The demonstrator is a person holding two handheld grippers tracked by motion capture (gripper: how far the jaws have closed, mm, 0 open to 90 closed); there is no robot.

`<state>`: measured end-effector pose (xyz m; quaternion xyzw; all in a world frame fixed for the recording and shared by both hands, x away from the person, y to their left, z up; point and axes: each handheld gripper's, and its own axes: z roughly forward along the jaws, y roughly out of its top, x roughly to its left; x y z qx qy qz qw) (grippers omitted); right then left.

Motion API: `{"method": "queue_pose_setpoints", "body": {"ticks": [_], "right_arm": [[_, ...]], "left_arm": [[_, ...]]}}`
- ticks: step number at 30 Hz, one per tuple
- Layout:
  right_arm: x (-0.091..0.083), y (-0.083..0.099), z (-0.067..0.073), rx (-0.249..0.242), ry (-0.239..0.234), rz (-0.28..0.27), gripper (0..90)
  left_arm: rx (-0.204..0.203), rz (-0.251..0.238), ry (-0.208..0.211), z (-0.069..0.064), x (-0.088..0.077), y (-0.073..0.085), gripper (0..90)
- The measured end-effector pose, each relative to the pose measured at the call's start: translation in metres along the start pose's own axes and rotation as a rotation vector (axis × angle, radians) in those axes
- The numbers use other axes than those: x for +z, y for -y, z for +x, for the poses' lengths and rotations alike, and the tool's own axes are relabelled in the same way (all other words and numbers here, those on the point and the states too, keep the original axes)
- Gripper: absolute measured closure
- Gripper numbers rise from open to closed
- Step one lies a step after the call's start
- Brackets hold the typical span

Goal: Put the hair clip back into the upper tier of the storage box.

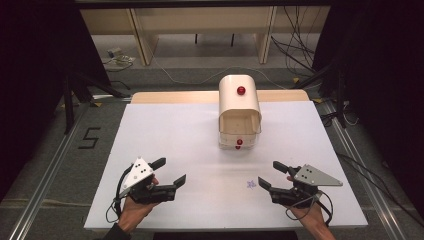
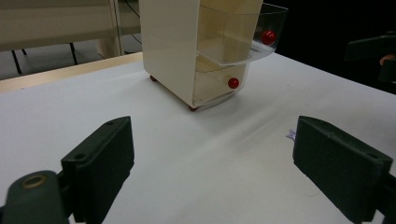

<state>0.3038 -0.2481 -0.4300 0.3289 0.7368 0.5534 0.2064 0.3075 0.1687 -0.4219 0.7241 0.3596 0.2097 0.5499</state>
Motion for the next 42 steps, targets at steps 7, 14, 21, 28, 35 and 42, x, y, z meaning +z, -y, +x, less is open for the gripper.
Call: {"method": "queue_pose_setpoints", "body": {"ticks": [7, 14, 21, 28, 35, 42], "right_arm": [[0.002, -0.001, 0.000, 0.002, 0.002, 0.009, 26.1], [0.002, -0.001, 0.000, 0.008, 0.001, 0.010, 26.3], [0.004, -0.002, -0.002, 0.023, -0.005, 0.027, 27.1], [0.007, -0.001, -0.004, 0.027, -0.020, 0.050, 29.1], [0.011, 0.000, -0.006, 0.057, -0.056, 0.092, 32.7], [0.018, 0.002, -0.008, 0.088, -0.076, 0.152, 33.6]], "left_arm": [[-0.004, -0.005, 0.001, 0.000, 0.000, 0.000, 12.1], [-0.002, -0.008, 0.001, 0.000, 0.000, -0.001, 12.1], [-0.002, -0.010, -0.001, -0.001, 0.000, -0.001, 12.1], [-0.004, -0.012, -0.005, 0.000, 0.000, -0.001, 12.1], [0.001, -0.010, -0.001, -0.001, 0.000, -0.001, 12.1], [0.005, -0.007, 0.000, -0.001, 0.000, -0.001, 12.1]]}}
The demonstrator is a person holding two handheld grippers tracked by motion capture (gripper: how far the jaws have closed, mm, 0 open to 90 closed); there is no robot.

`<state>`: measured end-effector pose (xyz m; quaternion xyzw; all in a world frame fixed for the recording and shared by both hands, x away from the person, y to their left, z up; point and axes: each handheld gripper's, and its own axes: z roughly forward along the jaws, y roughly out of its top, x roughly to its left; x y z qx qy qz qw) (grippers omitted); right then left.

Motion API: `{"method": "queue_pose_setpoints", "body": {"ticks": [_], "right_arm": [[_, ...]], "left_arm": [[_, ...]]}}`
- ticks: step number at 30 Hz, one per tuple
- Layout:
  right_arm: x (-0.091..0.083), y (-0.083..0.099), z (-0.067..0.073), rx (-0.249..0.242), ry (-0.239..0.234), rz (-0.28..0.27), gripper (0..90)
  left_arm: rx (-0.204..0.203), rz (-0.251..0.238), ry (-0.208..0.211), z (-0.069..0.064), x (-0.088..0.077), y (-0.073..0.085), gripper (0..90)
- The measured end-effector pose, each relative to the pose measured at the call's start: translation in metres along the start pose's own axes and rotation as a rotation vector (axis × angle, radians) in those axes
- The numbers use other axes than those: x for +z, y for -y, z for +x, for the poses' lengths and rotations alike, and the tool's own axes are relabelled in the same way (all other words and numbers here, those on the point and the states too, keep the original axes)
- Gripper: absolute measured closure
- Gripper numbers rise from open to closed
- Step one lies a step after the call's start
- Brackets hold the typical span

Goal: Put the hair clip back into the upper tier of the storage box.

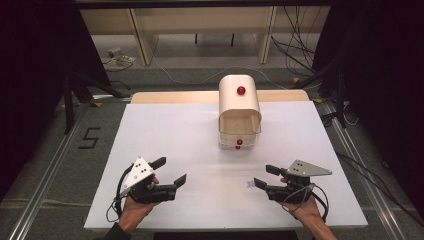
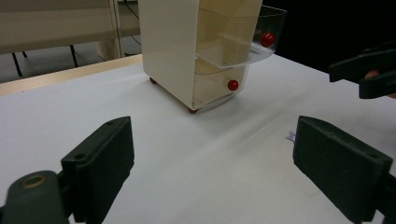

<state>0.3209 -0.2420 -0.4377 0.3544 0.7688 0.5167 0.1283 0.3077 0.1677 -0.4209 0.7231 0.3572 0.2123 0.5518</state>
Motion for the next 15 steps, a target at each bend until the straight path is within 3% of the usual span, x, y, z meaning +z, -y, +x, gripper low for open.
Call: {"method": "queue_pose_setpoints", "body": {"ticks": [4, 15], "right_arm": [[0.008, 0.001, -0.003, 0.016, -0.015, 0.058, 33.9], [0.021, -0.001, -0.009, 0.023, -0.009, 0.146, 38.9]], "left_arm": [[0.001, 0.002, -0.001, 0.000, 0.000, 0.000, 12.1], [0.009, 0.003, -0.003, -0.001, 0.001, 0.000, 12.1]]}}
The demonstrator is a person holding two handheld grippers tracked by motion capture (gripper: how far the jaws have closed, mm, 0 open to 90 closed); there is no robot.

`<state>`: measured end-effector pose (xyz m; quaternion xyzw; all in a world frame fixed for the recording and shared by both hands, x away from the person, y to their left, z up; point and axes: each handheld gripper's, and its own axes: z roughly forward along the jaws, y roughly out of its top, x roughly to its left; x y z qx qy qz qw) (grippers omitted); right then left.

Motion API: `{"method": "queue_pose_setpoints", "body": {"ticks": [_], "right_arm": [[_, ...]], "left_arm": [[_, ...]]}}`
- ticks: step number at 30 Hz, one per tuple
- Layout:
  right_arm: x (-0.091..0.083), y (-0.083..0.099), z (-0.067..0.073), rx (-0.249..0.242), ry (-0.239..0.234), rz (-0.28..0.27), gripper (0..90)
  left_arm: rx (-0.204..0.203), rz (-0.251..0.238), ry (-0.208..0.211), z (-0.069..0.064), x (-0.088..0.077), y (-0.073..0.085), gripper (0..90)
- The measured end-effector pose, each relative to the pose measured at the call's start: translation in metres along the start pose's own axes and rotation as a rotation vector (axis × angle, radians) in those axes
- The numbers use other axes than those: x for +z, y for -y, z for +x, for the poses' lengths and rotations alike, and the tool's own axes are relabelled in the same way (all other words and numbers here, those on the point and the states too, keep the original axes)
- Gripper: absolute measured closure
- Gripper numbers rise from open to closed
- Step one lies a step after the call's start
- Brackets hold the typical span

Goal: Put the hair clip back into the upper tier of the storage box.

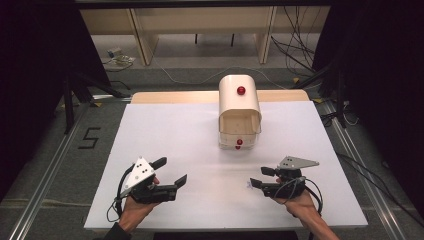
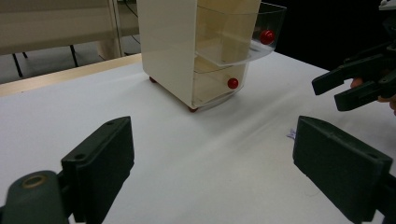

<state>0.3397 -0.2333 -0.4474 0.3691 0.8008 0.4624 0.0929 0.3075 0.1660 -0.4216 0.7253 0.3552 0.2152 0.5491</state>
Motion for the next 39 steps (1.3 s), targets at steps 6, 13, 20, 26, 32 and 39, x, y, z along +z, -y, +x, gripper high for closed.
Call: {"method": "queue_pose_setpoints", "body": {"ticks": [6, 13, 20, 26, 32, 39], "right_arm": [[0.005, -0.001, -0.003, 0.000, -0.006, 0.045, 42.7], [0.012, -0.003, -0.006, -0.003, -0.010, 0.106, 44.7], [0.018, -0.004, -0.008, -0.003, -0.018, 0.146, 46.6], [0.023, -0.003, -0.011, 0.018, -0.023, 0.185, 51.3], [0.029, -0.002, -0.012, 0.019, -0.026, 0.235, 56.5], [0.035, -0.002, -0.015, 0.024, -0.023, 0.269, 60.8]], "left_arm": [[0.006, 0.007, -0.002, 0.000, 0.000, 0.000, 12.1], [0.003, 0.005, -0.005, 0.000, 0.001, 0.000, 12.3], [0.008, 0.010, -0.007, 0.000, 0.001, 0.000, 12.4], [0.001, 0.006, -0.005, 0.000, 0.001, 0.000, 12.5], [-0.004, 0.002, -0.005, 0.000, 0.001, 0.000, 12.5], [-0.001, 0.006, -0.003, 0.000, 0.001, 0.000, 12.5]]}}
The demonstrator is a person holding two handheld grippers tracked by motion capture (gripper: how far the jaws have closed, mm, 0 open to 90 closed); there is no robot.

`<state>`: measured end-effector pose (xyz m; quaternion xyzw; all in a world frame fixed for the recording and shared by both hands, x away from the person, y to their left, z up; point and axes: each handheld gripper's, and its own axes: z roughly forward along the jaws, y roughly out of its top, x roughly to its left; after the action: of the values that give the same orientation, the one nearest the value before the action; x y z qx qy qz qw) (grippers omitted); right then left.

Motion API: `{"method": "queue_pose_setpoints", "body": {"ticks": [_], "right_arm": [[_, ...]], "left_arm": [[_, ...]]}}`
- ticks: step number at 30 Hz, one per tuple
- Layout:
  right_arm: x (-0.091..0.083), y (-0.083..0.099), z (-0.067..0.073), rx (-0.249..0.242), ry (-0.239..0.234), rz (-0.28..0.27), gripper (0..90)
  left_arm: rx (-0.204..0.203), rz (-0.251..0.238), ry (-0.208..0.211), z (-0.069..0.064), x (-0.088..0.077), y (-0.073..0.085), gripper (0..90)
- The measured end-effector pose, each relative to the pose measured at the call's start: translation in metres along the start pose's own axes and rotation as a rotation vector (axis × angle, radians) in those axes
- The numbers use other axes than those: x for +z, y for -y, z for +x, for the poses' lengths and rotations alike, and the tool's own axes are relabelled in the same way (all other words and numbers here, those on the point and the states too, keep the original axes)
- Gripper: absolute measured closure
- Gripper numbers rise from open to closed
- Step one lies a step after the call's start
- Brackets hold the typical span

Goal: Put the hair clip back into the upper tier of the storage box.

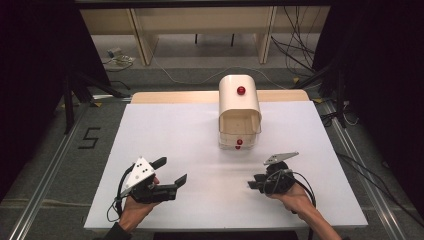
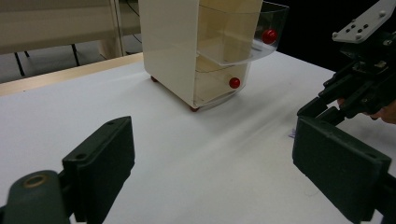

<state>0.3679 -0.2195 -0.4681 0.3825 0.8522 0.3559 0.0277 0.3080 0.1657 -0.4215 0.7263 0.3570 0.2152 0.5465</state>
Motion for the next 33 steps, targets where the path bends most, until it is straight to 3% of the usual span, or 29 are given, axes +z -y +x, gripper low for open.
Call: {"method": "queue_pose_setpoints", "body": {"ticks": [19, 33], "right_arm": [[0.012, -0.003, -0.005, -0.002, -0.019, 0.070, 71.8], [0.014, -0.004, -0.004, -0.005, -0.022, 0.087, 82.0]], "left_arm": [[-0.004, -0.001, -0.003, 0.000, 0.000, 0.000, 12.5], [-0.003, -0.001, -0.005, 0.000, 0.000, 0.000, 12.5]]}}
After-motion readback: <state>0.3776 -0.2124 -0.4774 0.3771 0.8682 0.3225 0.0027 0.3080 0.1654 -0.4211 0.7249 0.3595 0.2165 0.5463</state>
